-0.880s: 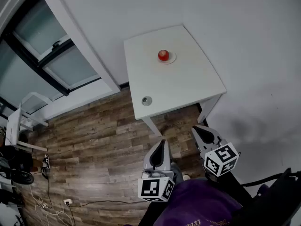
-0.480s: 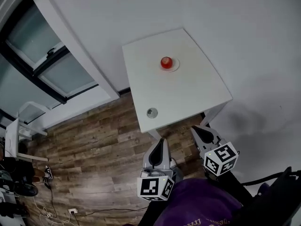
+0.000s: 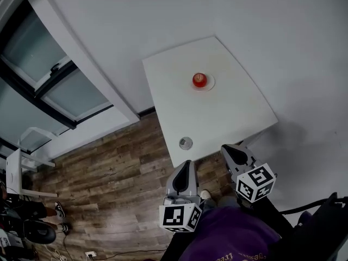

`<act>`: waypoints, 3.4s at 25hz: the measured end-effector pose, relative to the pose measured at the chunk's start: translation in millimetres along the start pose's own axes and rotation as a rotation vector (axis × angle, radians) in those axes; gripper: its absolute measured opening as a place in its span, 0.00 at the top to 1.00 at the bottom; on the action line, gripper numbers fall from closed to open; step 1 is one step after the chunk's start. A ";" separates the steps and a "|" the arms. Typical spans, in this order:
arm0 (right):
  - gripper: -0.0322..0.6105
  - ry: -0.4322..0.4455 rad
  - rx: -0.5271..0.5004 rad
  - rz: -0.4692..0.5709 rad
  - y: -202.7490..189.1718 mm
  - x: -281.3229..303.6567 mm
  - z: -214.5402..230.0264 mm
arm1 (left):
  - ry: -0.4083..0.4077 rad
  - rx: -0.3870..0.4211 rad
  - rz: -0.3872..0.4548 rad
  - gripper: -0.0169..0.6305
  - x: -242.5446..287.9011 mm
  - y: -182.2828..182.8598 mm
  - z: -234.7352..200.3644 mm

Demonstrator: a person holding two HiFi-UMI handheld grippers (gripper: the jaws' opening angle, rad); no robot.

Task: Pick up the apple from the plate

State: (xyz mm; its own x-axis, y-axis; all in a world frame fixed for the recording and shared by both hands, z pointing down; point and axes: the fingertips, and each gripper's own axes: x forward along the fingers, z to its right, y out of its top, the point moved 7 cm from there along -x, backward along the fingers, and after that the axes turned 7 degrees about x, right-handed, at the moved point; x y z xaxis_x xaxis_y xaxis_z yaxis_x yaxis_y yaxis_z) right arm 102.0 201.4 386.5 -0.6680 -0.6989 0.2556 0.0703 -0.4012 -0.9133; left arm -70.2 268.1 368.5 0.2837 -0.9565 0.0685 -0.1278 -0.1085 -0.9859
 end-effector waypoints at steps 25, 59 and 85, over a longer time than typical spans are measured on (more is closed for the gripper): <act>0.93 0.003 -0.001 -0.066 33.7 102.3 79.9 | 0.047 -0.062 -0.055 0.96 106.0 -10.4 -44.4; 0.93 0.057 -0.110 -0.133 96.9 236.5 202.2 | 0.077 -0.048 -0.099 0.96 252.1 7.4 -75.1; 0.66 0.064 -0.285 -0.343 60.4 311.0 206.0 | 0.091 -0.100 -0.149 0.96 274.1 -10.6 -122.4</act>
State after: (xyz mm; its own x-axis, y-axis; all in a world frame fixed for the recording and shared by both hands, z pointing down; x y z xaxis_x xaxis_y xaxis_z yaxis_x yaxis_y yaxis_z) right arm 51.1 -162.1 476.2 -0.6621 -0.5123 0.5469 -0.3639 -0.4182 -0.8323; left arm -107.4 -26.0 416.4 0.2204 -0.9477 0.2307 -0.1859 -0.2730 -0.9439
